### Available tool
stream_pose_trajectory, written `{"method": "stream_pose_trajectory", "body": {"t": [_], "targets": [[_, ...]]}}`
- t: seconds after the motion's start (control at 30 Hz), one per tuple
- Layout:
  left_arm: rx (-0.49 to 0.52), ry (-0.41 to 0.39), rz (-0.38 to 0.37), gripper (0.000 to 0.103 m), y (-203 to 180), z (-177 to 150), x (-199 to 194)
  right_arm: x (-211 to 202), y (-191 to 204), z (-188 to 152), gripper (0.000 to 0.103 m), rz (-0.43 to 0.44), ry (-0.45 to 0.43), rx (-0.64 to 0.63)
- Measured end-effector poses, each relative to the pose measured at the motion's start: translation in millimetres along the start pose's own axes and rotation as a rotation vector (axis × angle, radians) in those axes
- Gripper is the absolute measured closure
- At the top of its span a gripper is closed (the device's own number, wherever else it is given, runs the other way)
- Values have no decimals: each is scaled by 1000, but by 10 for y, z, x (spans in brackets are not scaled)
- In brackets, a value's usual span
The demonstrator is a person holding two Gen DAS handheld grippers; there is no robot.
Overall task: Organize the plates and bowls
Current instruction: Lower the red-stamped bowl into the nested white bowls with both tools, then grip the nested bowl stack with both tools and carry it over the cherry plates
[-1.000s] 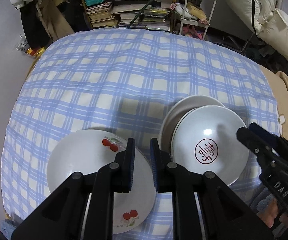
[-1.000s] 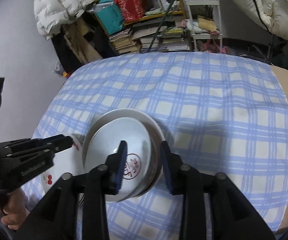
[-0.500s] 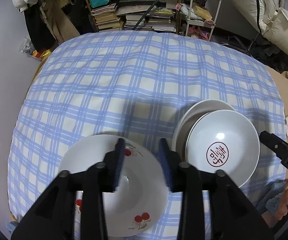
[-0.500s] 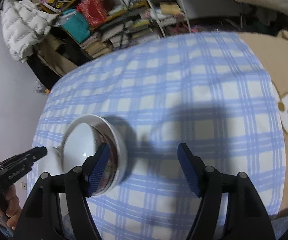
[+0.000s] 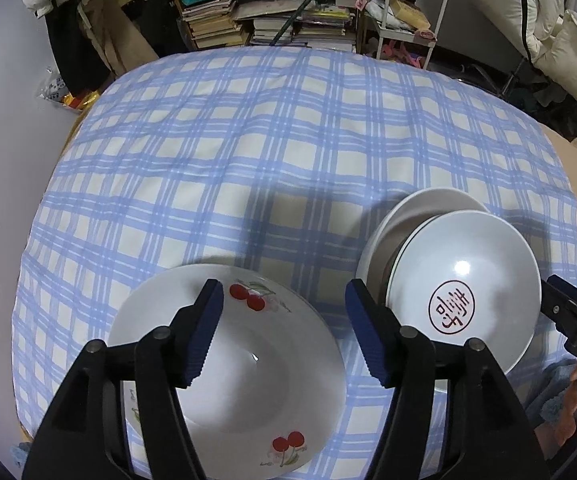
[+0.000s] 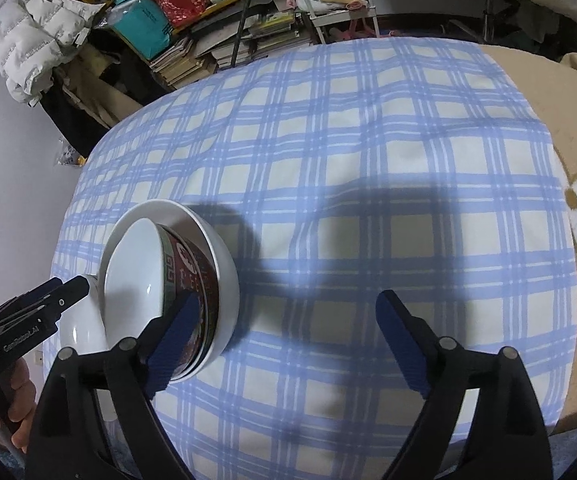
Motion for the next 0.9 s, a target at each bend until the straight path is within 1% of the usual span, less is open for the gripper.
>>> {"method": "stream_pose_trajectory", "body": {"t": [0.13, 0.27, 0.4, 0.5, 0.67, 0.7, 0.8, 0.9], "targets": [[-5, 16, -28, 40, -26, -6, 50, 34, -15, -1, 6, 2, 9, 11], [4, 30, -26, 40, -33, -4, 105, 80, -35, -21, 6, -16, 27, 10], [0, 44, -53, 40, -16, -8, 127, 116, -44, -30, 6, -18, 37, 15], [-16, 41, -92, 40, 3, 6, 84, 154, -58, -37, 6, -20, 47, 22], [-40, 34, -178, 40, -7, 37, 1, 161, -75, -34, 6, -14, 47, 28], [-37, 34, -177, 40, -12, 40, 3, 159, -72, -33, 6, -13, 48, 29], [-26, 48, -131, 40, -14, 50, 56, 158, -71, -36, 6, -13, 50, 32], [-26, 71, -138, 40, -41, 33, 123, 159, -75, -35, 6, -12, 49, 32]]}}
Point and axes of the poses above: each gripper's, at about its wrist camera, not at the fingertips, and x roughly the way its jaws point, y to its left, z to its top, the point moved 8 cm from there along x, roughly the way its jaws point, and after that the axes turned 6 degrees about x, right-handed, at the moved point
